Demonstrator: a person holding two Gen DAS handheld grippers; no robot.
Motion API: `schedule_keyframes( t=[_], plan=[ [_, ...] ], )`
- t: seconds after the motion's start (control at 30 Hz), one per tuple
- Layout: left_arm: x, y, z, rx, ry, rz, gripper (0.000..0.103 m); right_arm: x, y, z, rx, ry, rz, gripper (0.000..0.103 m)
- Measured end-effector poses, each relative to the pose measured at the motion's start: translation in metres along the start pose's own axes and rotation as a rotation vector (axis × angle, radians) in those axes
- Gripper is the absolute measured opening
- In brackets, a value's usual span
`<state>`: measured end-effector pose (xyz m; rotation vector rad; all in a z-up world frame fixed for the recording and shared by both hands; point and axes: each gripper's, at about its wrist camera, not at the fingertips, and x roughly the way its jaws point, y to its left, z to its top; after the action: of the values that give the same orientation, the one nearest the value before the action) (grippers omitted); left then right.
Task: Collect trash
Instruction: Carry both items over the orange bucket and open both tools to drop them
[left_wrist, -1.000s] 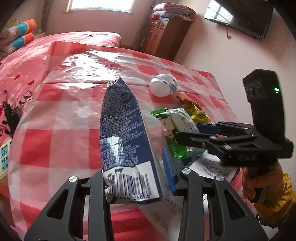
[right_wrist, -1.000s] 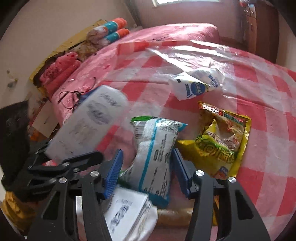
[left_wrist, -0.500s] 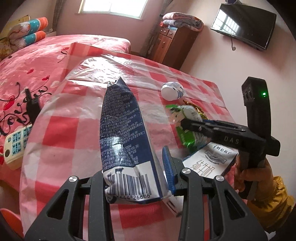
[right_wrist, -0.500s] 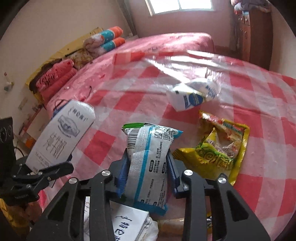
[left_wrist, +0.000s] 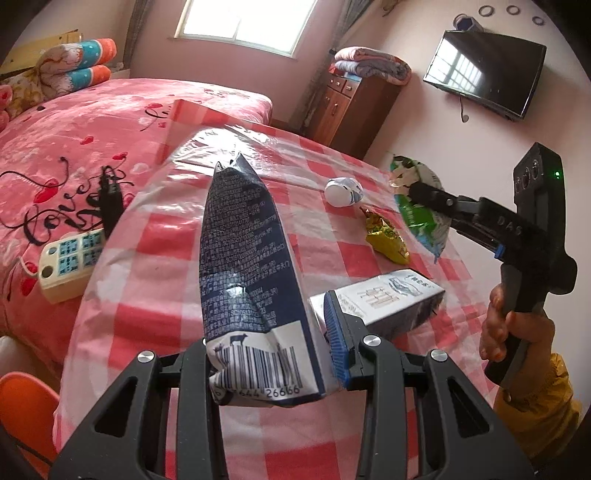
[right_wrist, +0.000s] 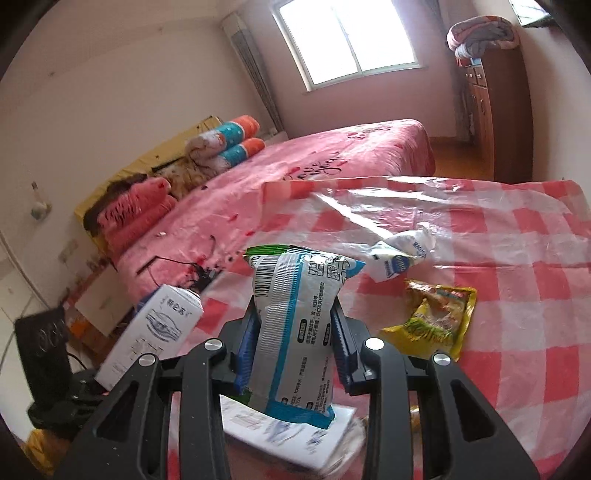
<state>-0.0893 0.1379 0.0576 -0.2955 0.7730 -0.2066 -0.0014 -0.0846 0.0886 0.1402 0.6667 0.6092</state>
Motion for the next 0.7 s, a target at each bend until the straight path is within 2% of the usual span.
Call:
schedule_keyframes(
  t=[0.27, 0.4, 0.7],
  plan=[
    [-0.032, 0.02, -0.019, -0.041, -0.03, 0.027, 0.037, -0.006, 0.033, -0.017, 0.013, 0.033, 0.071, 0.037],
    [-0.052, 0.032, -0.028, -0.064, -0.048, 0.051, 0.037, -0.001, 0.061, -0.028, -0.006, 0.071, 0.129, 0.037],
    [-0.109, 0.081, -0.058, -0.16, -0.094, 0.154, 0.037, 0.026, 0.154, -0.053, -0.121, 0.191, 0.288, 0.037]
  ],
)
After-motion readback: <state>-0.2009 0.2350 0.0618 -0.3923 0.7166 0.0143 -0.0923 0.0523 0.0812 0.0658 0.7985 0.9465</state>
